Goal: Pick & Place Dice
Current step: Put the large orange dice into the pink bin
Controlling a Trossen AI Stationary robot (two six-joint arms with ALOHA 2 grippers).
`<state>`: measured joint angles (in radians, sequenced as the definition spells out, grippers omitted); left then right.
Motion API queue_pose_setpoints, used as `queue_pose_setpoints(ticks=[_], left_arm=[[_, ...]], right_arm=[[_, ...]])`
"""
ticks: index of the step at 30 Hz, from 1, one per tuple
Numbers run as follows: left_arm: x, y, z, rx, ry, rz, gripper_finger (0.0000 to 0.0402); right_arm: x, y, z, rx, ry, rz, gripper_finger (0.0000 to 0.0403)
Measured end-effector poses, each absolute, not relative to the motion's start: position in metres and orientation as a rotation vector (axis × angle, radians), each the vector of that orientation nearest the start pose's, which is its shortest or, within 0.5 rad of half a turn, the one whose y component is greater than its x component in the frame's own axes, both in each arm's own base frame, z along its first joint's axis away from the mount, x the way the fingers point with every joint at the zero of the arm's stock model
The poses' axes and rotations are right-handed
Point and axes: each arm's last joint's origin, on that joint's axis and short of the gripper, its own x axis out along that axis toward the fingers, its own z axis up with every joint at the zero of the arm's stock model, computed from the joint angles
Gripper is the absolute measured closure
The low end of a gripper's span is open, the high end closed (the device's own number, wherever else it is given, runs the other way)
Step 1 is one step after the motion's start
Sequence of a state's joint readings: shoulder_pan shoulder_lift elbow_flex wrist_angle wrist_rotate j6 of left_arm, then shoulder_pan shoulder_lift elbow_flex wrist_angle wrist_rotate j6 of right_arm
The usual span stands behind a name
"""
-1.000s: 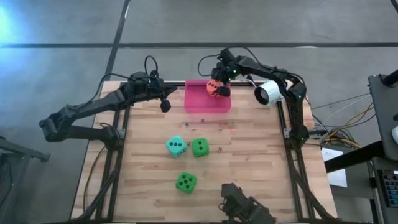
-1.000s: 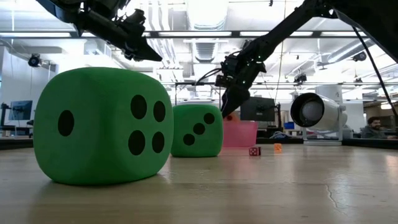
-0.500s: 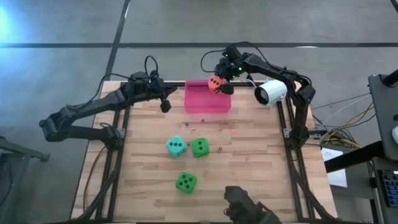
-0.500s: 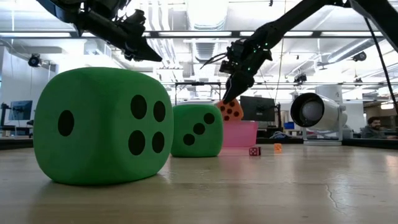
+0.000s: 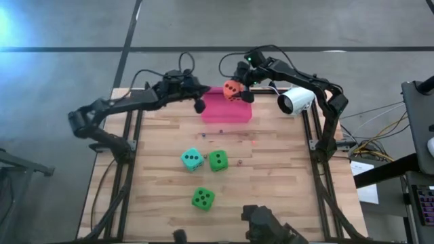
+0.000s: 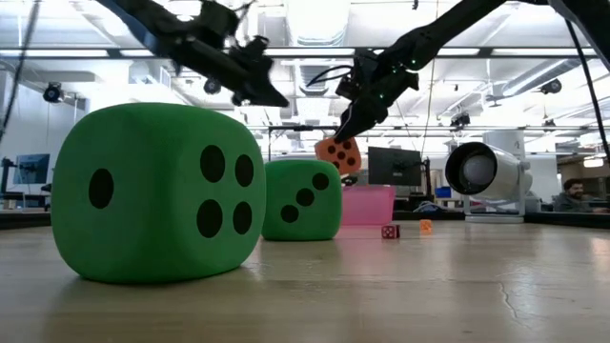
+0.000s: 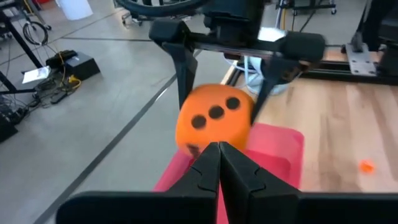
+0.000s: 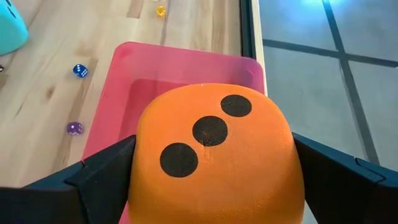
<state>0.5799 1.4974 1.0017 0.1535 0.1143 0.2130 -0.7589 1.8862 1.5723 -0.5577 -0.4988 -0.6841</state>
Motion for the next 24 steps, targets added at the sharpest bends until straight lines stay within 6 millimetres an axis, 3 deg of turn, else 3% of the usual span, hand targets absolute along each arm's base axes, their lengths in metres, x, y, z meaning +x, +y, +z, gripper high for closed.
queue_pose_setpoints(ticks=[10, 16, 24], left_arm=[[0.343, 0.222, 0.248, 0.068, 0.41, 0.409, 0.039], [0.358, 0.231, 0.246, 0.064, 0.374, 0.374, 0.0393], [0.367, 0.235, 0.226, 0.059, 0.378, 0.338, 0.0393]], right_arm=[[0.311, -0.275, 0.264, -0.156, 0.724, 0.01, 0.0023], [0.311, -0.275, 0.265, -0.157, 0.711, 0.021, 0.0023], [0.313, -0.275, 0.264, -0.142, 0.671, 0.061, 0.0023]])
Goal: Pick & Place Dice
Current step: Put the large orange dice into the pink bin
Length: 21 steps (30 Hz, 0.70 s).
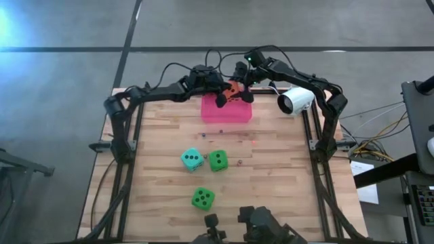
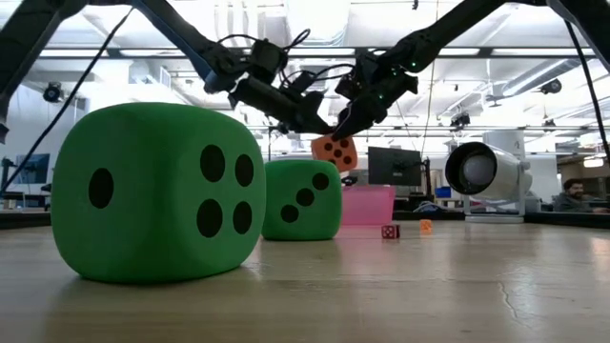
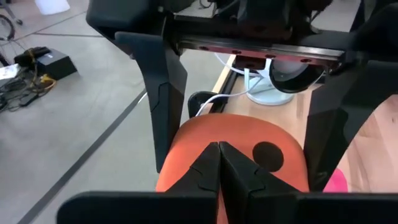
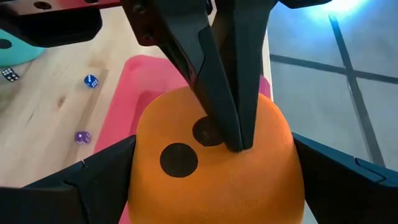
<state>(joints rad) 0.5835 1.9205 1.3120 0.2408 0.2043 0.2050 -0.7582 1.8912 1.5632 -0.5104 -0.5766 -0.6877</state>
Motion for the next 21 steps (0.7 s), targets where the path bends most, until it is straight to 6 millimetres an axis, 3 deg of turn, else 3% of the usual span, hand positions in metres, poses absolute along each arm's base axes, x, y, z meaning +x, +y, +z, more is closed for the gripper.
queue_pose_setpoints(ticks=[21], left_arm=[[0.363, 0.232, 0.214, 0.018, 0.484, 0.313, 0.0394]], right_arm=[[0.314, -0.275, 0.262, -0.139, 0.663, 0.062, 0.0023]])
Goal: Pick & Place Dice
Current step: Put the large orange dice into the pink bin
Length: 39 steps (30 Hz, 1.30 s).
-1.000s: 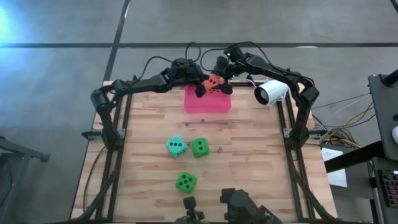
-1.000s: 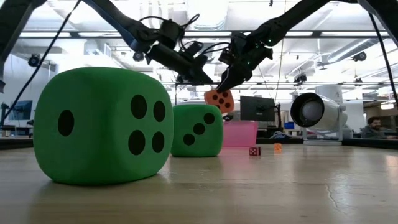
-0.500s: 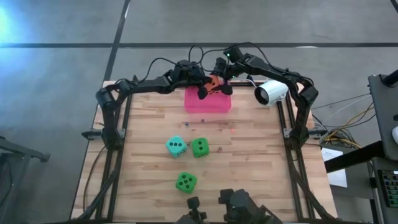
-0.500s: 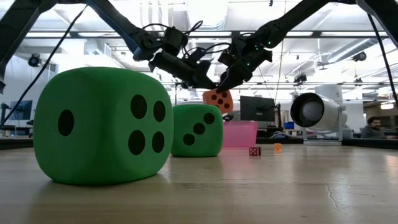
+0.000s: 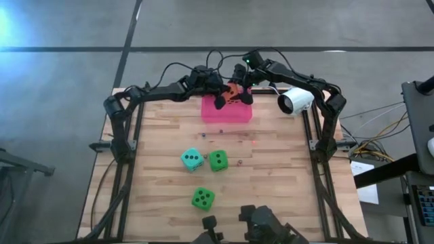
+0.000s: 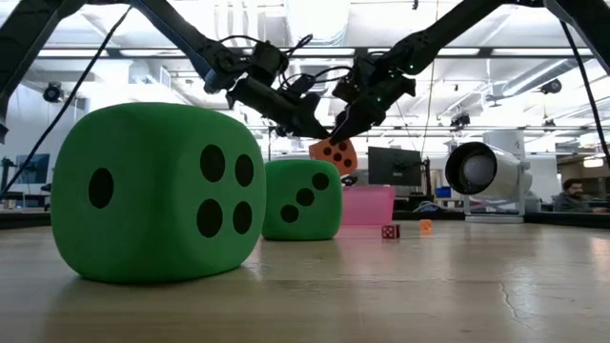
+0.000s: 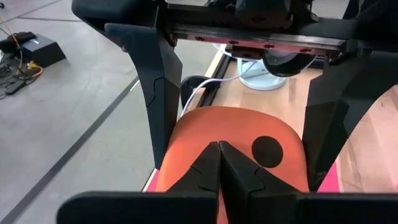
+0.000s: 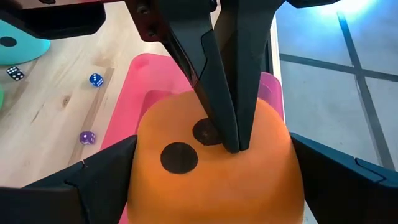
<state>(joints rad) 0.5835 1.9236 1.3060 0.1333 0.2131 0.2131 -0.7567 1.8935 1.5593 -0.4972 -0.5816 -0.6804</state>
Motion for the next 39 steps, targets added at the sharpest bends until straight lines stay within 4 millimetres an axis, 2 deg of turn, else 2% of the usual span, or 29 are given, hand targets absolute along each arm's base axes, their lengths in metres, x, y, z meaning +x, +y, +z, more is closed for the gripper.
queue_pose_setpoints(ticks=[3, 6, 10, 14, 21, 26, 32, 39], left_arm=[[0.361, 0.231, 0.208, 0.0, 0.529, 0.312, 0.0394], [0.358, 0.229, 0.191, -0.041, 0.622, 0.297, 0.0394], [0.357, 0.227, 0.2, -0.02, 0.617, 0.284, 0.0394], [0.356, 0.228, 0.193, -0.032, 0.653, 0.285, 0.0394], [0.352, 0.225, 0.216, 0.001, 0.599, 0.29, 0.0394], [0.351, 0.221, 0.242, 0.067, 0.502, 0.292, 0.0394], [0.359, 0.215, 0.249, 0.129, 0.416, 0.28, 0.0394], [0.367, 0.215, 0.245, 0.154, 0.369, 0.276, 0.0394]], right_arm=[[0.314, -0.276, 0.264, -0.15, 0.648, 0.059, 0.0023], [0.312, -0.277, 0.276, -0.183, 0.608, 0.042, 0.0023], [0.311, -0.279, 0.27, -0.159, 0.638, 0.043, 0.0023], [0.312, -0.278, 0.274, -0.17, 0.627, 0.042, 0.0023], [0.31, -0.278, 0.269, -0.153, 0.65, 0.041, 0.0023], [0.309, -0.277, 0.265, -0.145, 0.661, 0.046, 0.0023], [0.31, -0.276, 0.262, -0.139, 0.668, 0.051, 0.0023], [0.317, -0.267, 0.261, -0.151, 0.668, 0.079, 0.0023]])
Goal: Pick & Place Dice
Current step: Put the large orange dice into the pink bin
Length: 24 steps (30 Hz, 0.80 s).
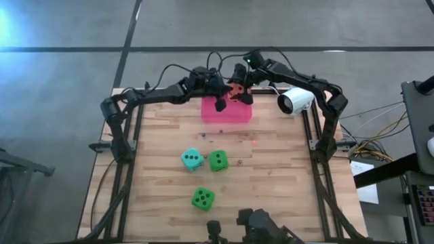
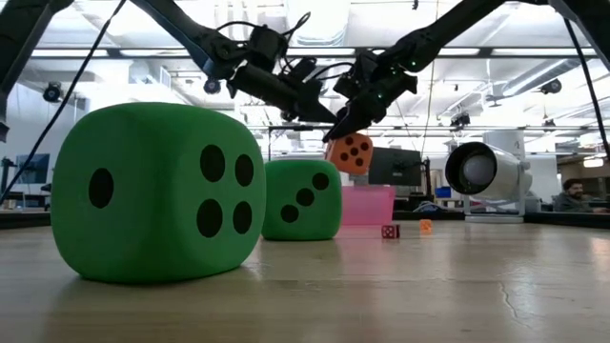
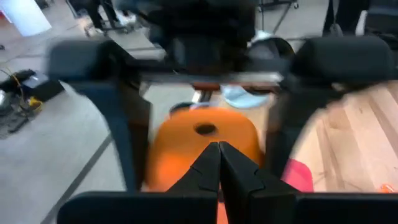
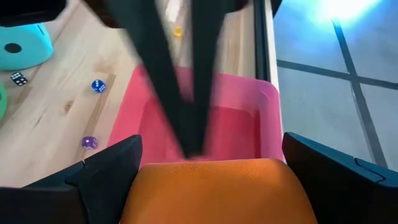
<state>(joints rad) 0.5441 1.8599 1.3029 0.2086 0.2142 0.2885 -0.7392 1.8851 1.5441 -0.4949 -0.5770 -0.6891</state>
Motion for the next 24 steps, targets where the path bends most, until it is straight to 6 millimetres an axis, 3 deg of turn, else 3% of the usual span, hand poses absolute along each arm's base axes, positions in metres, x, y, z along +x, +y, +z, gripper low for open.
queue_pose_setpoints(ticks=[11, 18, 24], left_arm=[[0.369, 0.215, 0.243, 0.148, 0.365, 0.276, 0.0394], [0.375, 0.218, 0.218, 0.103, 0.42, 0.269, 0.0394], [0.374, 0.218, 0.215, 0.093, 0.45, 0.265, 0.0394]], right_arm=[[0.331, -0.25, 0.26, -0.198, 0.66, 0.14, 0.0023], [0.333, -0.249, 0.26, -0.202, 0.656, 0.141, 0.0023], [0.331, -0.251, 0.261, -0.201, 0.654, 0.134, 0.0023]])
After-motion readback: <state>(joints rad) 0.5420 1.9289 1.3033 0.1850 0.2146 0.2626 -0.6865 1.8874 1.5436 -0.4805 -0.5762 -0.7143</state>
